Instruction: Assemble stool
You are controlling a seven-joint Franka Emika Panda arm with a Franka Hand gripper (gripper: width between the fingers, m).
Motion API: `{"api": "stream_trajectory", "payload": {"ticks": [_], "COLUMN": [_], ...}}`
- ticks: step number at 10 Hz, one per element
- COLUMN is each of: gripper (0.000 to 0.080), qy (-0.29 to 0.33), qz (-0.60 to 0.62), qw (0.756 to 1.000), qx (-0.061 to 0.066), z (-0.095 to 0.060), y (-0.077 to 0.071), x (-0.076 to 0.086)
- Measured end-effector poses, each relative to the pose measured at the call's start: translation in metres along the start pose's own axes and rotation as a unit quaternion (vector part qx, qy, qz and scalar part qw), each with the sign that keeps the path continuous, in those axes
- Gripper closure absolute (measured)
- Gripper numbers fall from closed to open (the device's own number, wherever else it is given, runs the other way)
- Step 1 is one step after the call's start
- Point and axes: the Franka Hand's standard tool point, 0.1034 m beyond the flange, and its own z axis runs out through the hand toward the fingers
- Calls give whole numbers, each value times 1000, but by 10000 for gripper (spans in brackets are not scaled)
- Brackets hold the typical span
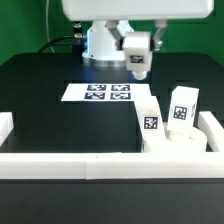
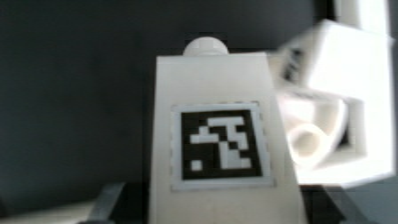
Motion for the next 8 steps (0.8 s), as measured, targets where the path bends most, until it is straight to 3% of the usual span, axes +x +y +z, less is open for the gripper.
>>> {"api": "stream_trajectory", "payload": {"ticks": [3, 4, 6, 8], "gripper": [462, 462, 462, 462], "qy": [112, 159, 192, 189], "qz": [-6, -13, -37, -58], "qw": [994, 987, 981, 980], "qx": [6, 6, 11, 7], "z": [3, 5, 9, 16], "y": [-5, -20, -55, -67], "x": [8, 8, 15, 21]}}
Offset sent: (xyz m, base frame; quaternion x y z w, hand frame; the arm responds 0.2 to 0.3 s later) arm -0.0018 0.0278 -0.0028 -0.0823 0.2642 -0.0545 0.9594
